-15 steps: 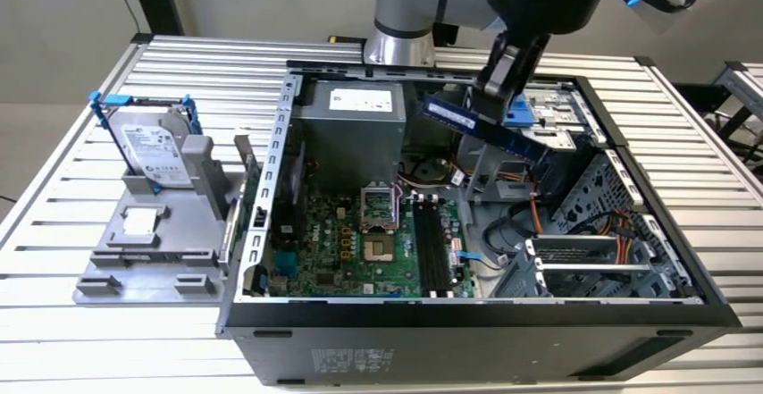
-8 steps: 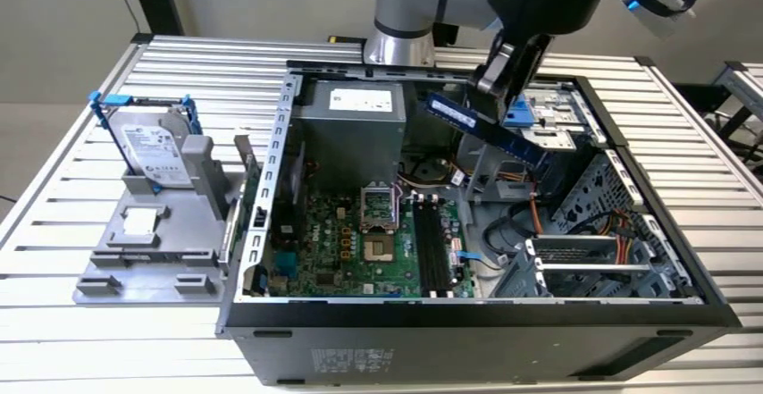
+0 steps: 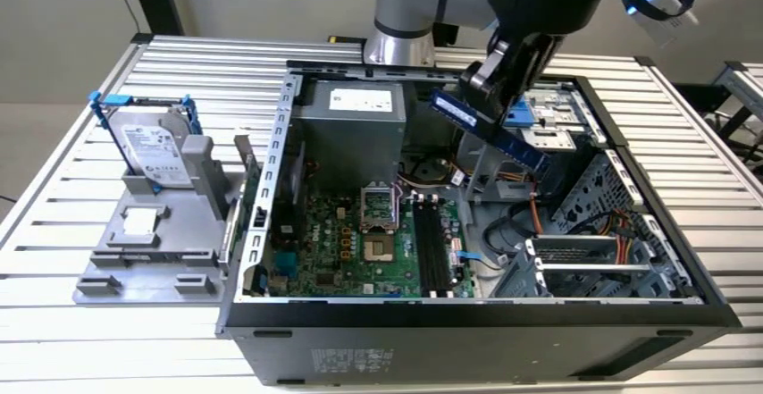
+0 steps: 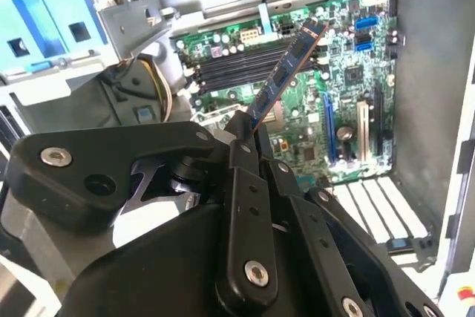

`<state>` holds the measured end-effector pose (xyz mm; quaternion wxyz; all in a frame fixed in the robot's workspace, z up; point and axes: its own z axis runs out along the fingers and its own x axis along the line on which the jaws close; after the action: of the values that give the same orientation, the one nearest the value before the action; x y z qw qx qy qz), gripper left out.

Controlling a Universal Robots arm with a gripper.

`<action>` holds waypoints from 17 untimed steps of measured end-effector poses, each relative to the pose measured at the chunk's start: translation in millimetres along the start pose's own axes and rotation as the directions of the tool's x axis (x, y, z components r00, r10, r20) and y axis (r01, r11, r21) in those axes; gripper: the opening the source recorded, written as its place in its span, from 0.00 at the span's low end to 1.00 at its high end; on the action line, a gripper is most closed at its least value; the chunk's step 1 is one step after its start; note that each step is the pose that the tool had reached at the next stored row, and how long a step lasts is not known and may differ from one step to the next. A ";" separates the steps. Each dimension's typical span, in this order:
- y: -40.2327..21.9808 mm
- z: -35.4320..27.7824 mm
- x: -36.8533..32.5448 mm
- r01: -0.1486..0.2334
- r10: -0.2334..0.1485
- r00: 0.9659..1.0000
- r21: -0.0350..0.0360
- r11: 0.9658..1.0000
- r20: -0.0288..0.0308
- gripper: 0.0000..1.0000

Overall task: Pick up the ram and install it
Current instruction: 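Insert the ram into the slot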

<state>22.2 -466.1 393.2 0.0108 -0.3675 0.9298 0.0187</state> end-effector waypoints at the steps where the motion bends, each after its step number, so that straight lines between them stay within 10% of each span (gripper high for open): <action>1: 0.0 0.0 0.0 -0.016 0.016 1.000 0.001 1.000 0.000 0.00; 8: 0.0 0.0 0.0 -0.117 0.117 0.993 0.004 0.993 0.003 0.00; 17: 0.0 0.0 0.0 -0.235 0.235 0.972 0.007 0.972 0.007 0.00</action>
<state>22.2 -466.1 393.2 0.0130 -0.2546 0.9668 0.0173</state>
